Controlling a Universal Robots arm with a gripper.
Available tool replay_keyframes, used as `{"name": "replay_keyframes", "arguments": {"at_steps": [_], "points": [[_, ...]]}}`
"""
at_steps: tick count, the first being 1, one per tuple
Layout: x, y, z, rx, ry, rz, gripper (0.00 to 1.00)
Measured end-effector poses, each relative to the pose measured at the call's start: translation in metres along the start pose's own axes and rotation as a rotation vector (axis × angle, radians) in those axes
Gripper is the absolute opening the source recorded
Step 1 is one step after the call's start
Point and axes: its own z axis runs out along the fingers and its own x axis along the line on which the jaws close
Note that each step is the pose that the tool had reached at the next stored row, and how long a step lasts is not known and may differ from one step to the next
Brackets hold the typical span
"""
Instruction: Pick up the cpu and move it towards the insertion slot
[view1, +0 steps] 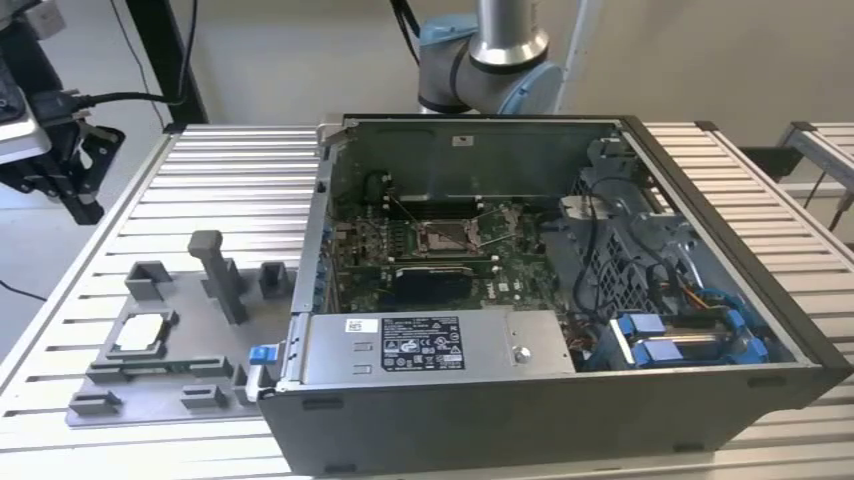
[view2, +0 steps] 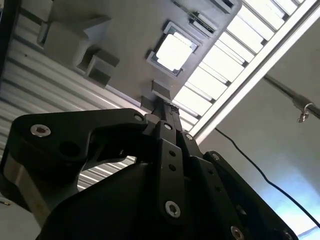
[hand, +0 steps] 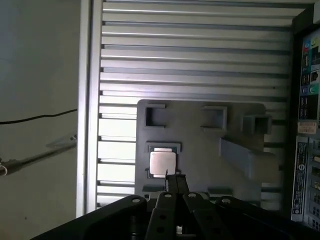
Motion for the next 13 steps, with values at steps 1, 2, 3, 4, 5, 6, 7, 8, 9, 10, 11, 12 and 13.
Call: {"name": "replay_keyframes", "arguments": {"at_steps": [1, 2, 3, 4, 5, 6, 7, 8, 9, 10, 11, 12, 13], "points": [[0.0001, 0.0, 0.0, 0.0, 0.0, 0.0, 0.0], [0.0006, 0.0, 0.0001, 0.0, 0.0, 0.0, 0.0], [0.0009, 0.0001, 0.0002, -0.0001, -0.0001, 0.0, 0.0], [0.0013, 0.0002, 0.0004, -0.0001, -0.0002, 0.0, 0.0], [0.0017, 0.0004, 0.0005, 0.0001, 0.0, 0.0, 0.0], [0.0021, 0.0008, 0.0007, 0.0003, 0.0, 0.0, 0.0], [0.0024, 0.0015, 0.0009, 0.0007, 0.0001, 0.0, 0.0], [0.0028, 0.0023, 0.0012, 0.001, 0.0, 0.0, 0.0], [0.0032, 0.0028, 0.0015, 0.0012, -0.0002, 0.0, 0.0], [0.0034, 0.0032, 0.0017, 0.0017, -0.0001, 0.0, 0.0], [0.0034, 0.0038, 0.0018, 0.0029, 0.0001, 0.0, 0.0], [0.0035, 0.0043, 0.002, 0.0039, 0.0, 0.0, 0.0], [0.0037, 0.0045, 0.0022, 0.0047, 0.0, 0.0, 0.0]]}}
